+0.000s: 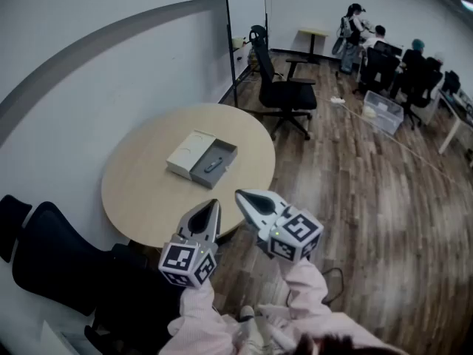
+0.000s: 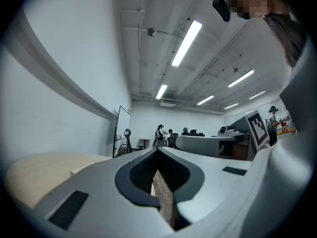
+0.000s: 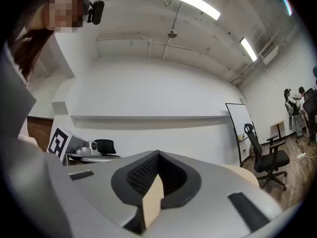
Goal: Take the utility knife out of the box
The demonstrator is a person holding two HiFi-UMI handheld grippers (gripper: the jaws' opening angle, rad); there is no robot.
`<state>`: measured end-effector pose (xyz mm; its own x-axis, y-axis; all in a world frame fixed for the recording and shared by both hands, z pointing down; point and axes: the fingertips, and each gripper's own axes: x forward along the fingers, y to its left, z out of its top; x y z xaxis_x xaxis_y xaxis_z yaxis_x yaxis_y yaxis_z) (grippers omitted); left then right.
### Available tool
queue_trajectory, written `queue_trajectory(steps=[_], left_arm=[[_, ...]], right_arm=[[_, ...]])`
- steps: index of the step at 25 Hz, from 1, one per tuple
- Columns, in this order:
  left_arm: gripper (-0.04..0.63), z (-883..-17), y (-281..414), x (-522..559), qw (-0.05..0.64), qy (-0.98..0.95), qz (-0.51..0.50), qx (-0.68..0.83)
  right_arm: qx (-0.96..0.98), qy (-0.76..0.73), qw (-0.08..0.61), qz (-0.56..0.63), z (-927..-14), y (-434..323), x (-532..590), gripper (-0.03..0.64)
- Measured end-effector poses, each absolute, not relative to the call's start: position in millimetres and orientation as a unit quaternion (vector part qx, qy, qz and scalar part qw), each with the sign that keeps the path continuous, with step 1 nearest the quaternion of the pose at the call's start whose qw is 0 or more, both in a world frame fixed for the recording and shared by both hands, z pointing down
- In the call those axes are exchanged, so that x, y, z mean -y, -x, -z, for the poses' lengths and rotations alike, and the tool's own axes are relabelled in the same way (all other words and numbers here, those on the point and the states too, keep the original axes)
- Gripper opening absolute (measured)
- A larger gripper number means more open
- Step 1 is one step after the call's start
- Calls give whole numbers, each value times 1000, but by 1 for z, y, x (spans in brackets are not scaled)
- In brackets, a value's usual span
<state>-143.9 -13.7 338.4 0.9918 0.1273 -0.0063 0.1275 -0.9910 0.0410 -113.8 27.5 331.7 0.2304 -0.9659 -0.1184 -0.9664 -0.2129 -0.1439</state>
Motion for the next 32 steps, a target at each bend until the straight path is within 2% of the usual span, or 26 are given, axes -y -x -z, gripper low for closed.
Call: queue_trajectory(steps=[32], left_arm=[[6,-363,116,11,26,-999,-22,-43]], right_arm=[[-628,772,96,22,-357,72,-32,-3]])
